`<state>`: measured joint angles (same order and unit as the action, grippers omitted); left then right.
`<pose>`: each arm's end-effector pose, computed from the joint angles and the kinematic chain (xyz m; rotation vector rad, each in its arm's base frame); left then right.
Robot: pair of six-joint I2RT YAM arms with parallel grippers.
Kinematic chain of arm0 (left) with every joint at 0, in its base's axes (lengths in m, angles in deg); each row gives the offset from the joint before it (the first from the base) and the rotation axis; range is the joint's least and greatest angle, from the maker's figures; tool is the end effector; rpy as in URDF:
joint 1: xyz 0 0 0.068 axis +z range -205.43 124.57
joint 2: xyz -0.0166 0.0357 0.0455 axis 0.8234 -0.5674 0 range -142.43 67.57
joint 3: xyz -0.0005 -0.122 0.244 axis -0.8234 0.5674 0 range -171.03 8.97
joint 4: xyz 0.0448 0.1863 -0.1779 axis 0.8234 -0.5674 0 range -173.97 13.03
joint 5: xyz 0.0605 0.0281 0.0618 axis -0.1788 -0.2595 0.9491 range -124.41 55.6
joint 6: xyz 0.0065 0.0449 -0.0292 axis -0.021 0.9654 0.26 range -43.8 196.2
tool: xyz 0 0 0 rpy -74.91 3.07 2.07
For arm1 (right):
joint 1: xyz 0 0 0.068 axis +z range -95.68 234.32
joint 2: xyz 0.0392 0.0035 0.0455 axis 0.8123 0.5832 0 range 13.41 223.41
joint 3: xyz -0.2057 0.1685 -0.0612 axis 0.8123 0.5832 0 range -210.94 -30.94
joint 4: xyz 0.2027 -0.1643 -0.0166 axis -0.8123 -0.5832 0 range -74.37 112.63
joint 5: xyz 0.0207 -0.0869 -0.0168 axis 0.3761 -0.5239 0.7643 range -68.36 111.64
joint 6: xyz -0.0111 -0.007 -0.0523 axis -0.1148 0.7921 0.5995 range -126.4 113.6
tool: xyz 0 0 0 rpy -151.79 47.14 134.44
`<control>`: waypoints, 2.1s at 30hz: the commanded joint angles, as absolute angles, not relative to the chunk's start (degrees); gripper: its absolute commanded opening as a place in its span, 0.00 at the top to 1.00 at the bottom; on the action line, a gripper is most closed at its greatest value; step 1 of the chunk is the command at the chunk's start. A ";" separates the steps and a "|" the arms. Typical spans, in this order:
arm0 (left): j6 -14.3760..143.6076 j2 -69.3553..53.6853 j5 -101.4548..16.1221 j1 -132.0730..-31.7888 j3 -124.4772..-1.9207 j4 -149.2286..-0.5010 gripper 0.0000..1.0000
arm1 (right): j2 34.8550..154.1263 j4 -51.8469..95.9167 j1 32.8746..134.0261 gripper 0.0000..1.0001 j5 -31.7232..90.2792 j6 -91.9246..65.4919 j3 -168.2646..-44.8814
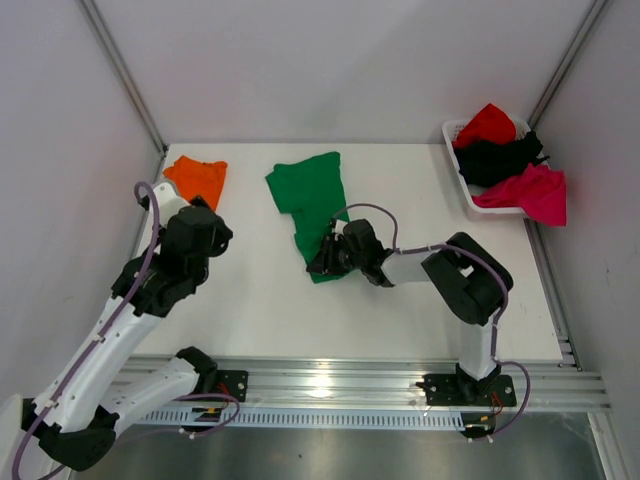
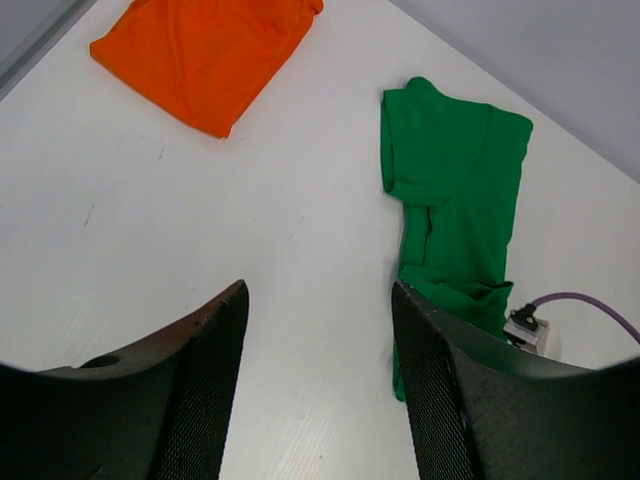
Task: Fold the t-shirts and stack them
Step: Fold the tshirt
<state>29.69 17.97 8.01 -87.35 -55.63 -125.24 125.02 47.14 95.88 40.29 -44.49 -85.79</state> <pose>0.1434 -0.0609 0.3808 -0.6516 1.8790 -0.0791 0.2864 0.2692 0.1294 -0.2805 2.3152 1.1132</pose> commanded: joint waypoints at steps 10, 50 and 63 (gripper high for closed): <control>30.58 15.36 8.05 -86.11 -55.63 -123.11 0.37 | 108.52 40.84 101.95 0.62 35.88 -47.79 -72.43; 31.11 13.96 4.88 -83.38 -53.52 -122.32 0.37 | 101.56 31.41 96.70 0.62 16.27 -34.53 -79.46; 31.28 15.01 4.18 -82.24 -52.56 -122.32 0.37 | 112.02 38.45 91.85 0.62 25.06 -39.45 -77.78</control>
